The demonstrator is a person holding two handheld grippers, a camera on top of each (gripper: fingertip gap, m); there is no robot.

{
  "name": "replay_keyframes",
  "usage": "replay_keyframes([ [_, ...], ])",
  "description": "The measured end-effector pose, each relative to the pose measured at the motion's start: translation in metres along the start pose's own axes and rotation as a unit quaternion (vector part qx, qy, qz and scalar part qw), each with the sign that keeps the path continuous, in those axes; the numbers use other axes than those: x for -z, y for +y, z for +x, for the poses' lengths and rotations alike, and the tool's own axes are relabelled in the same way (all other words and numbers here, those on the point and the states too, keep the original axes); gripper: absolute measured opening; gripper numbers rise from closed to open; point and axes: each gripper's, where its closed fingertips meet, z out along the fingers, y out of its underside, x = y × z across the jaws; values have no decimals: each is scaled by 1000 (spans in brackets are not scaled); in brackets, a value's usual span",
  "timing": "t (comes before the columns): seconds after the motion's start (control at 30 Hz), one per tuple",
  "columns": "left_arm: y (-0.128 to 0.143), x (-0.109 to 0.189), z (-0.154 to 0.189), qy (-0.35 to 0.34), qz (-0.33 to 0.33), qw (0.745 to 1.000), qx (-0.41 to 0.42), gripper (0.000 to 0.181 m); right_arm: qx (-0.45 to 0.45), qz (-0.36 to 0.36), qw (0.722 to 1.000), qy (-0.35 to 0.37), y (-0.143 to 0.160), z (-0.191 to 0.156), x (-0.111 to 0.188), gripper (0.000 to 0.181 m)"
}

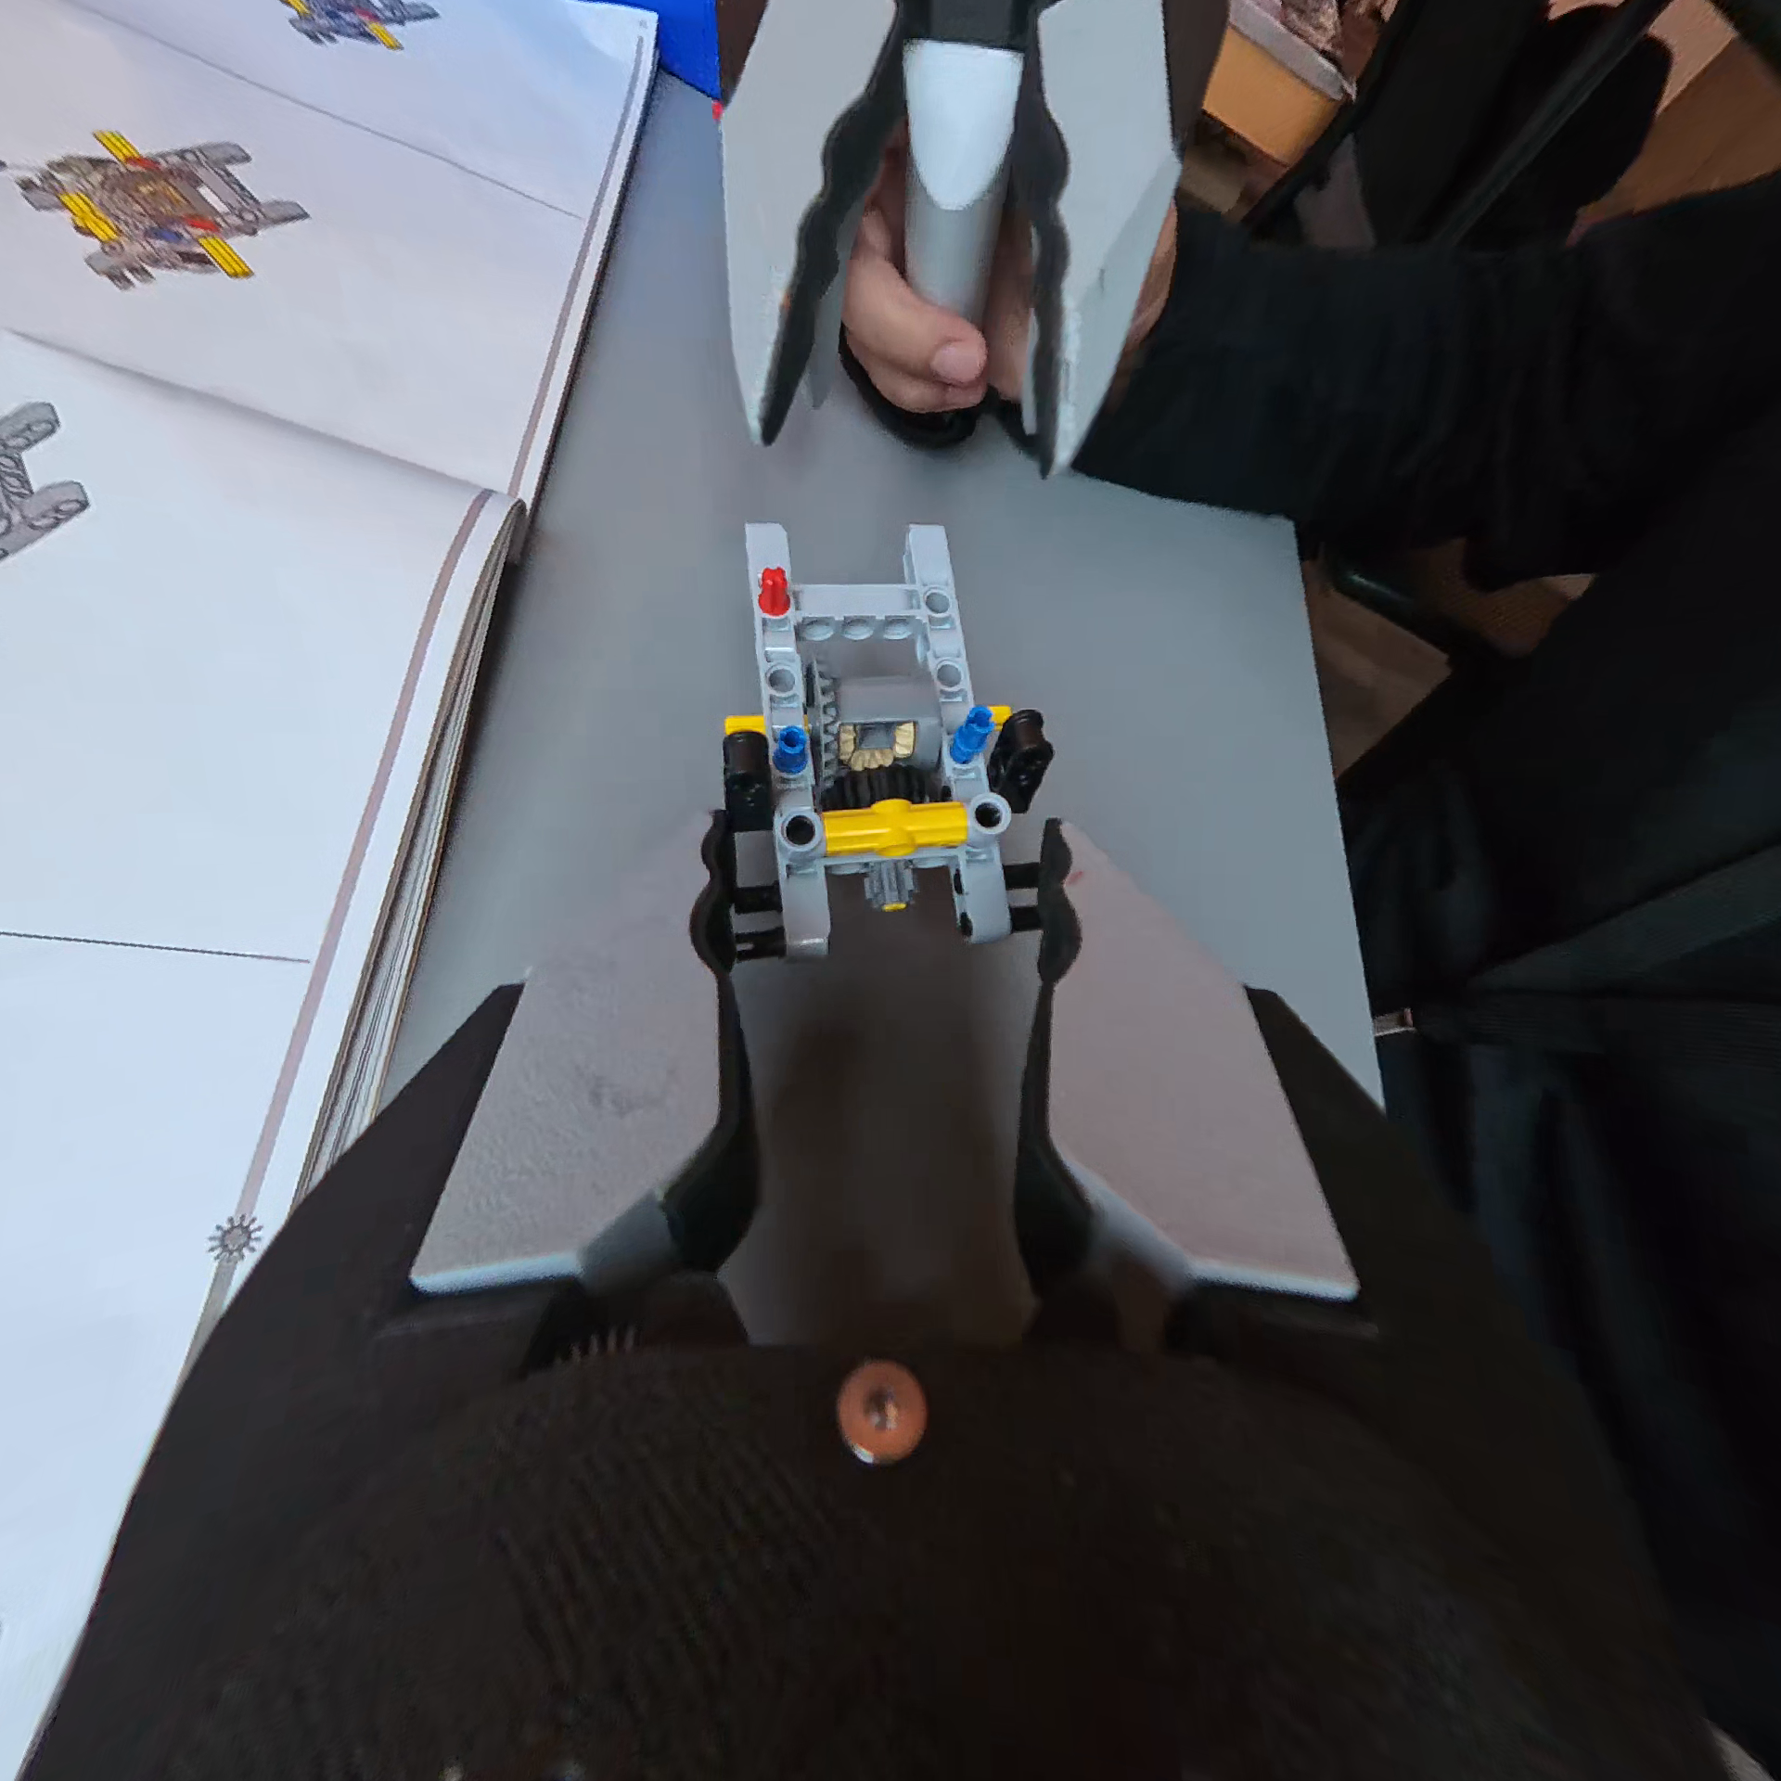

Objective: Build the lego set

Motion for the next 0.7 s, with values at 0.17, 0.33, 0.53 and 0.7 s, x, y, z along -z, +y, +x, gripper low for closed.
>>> replay_keyframes([
  [0.17, -5, 2, 4, 60, 19, 996, 64, 61, 13, -7, 1000, 2, 1, -2, 0, 52],
  [0.33, -33, 18, 17, 190, 115, 960, 168, 61, 23, 12, 1000, 14, -8, -1, 8, 52],
  [0.53, -49, 30, 25, 278, 168, 919, 224, 62, 45, 20, 998, 29, -14, -3, 10, 48],
  [0.7, -47, 24, 26, 270, 154, 925, 219, 62, 65, 12, 997, 45, -13, -5, 7, 45],
])
